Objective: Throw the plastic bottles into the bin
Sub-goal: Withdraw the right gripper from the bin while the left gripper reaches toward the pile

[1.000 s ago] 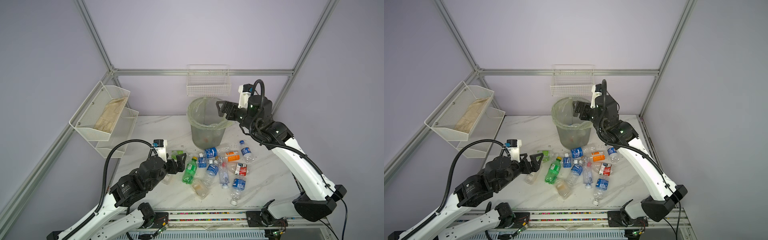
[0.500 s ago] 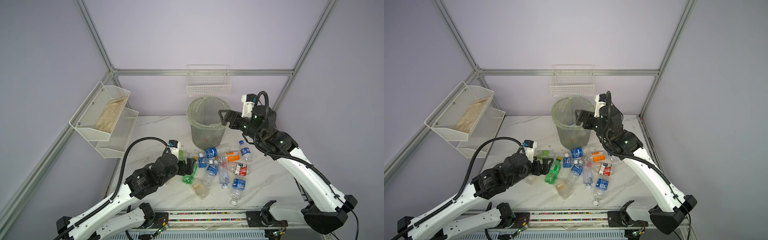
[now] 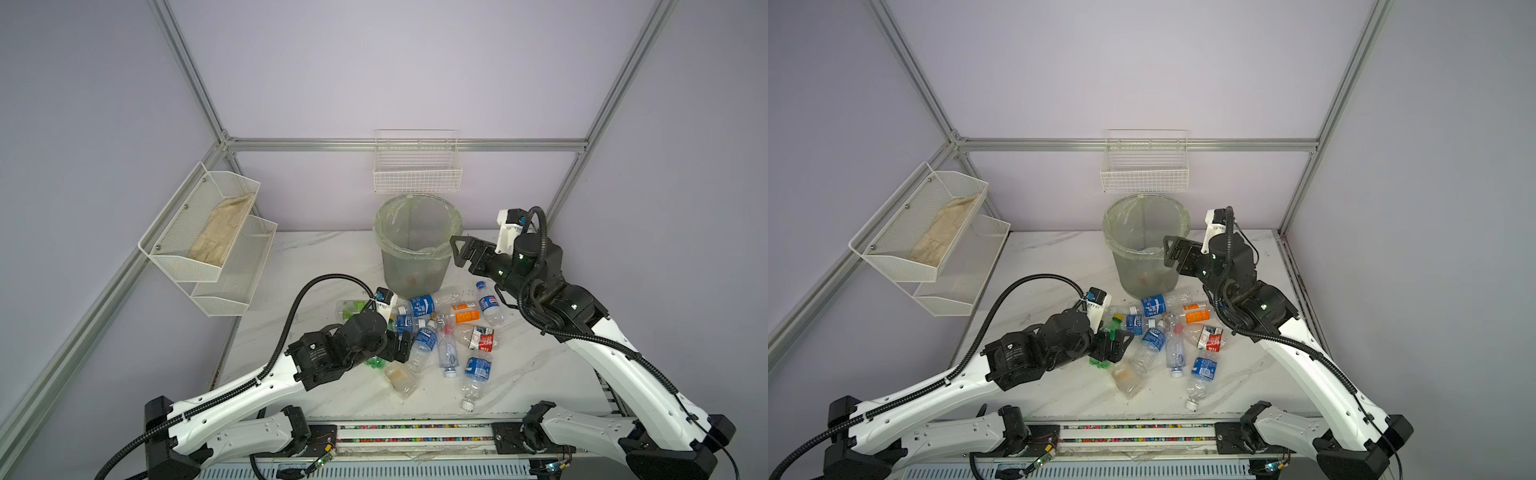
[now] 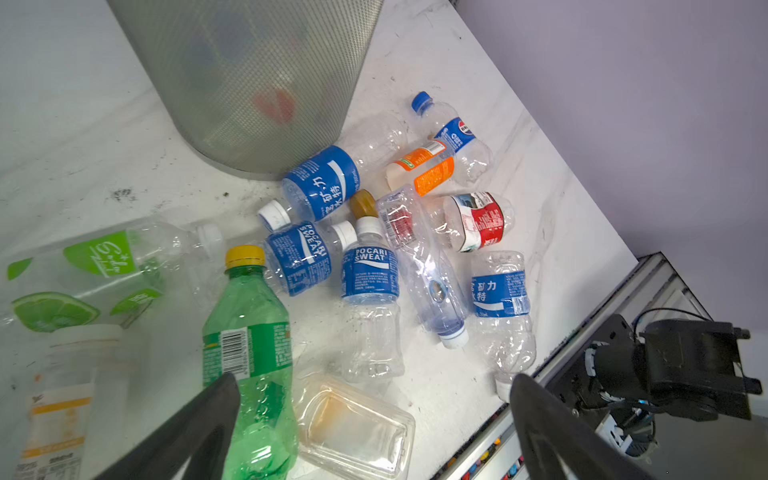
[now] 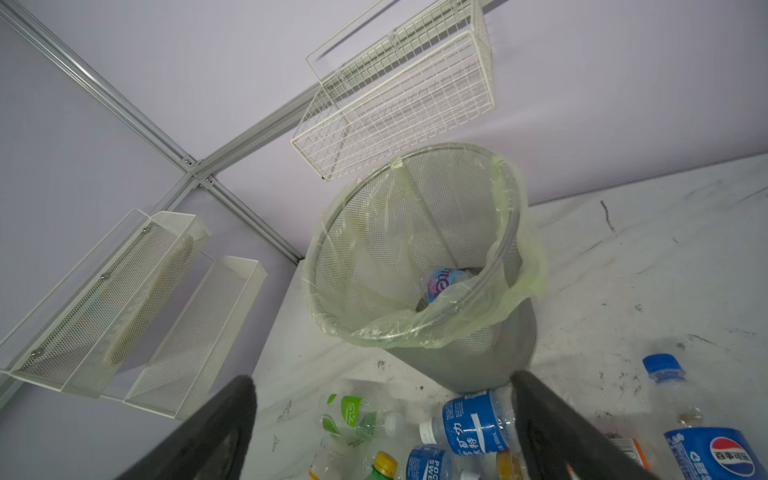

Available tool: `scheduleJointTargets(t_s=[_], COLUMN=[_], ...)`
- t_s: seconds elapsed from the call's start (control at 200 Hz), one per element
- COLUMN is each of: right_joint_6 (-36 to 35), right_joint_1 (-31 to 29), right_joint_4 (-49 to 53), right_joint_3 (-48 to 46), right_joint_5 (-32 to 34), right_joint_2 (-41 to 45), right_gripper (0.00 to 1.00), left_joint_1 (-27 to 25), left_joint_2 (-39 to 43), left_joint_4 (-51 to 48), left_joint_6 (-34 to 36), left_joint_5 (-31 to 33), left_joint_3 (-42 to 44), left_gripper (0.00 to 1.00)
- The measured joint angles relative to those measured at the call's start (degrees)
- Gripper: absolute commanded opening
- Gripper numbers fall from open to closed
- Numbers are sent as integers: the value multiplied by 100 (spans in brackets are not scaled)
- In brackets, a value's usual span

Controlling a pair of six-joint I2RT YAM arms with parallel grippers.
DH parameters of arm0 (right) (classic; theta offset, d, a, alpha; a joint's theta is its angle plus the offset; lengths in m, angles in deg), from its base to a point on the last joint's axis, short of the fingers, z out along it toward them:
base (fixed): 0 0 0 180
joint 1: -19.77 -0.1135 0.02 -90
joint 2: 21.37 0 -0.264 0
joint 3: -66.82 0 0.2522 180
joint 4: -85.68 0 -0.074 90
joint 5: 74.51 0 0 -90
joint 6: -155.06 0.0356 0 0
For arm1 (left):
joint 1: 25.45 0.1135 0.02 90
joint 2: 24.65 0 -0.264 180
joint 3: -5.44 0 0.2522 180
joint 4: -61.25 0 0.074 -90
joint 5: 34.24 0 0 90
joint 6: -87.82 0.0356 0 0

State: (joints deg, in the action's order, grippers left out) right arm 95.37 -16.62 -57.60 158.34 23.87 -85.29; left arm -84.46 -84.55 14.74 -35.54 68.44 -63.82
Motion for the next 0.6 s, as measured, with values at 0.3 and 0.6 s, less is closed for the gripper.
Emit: scheduleJointTargets(t_s=[0.3,0.6], right_joint_6=[28,9], right_joint_1=[7,7], right_joint_4=[0,7], right_joint_3=[-221,-562], right_joint_5=[26,92], right_joint_2=[291,625], right_gripper=[97,97], left_joint_1=[-225,-35], left_joint_2=[-649,-1071], left_joint_4=[275,715], left_joint_6=[114,999], left_joint_5=[-57,-68], left_joint_3=[-7,-151], left_gripper=[100,100])
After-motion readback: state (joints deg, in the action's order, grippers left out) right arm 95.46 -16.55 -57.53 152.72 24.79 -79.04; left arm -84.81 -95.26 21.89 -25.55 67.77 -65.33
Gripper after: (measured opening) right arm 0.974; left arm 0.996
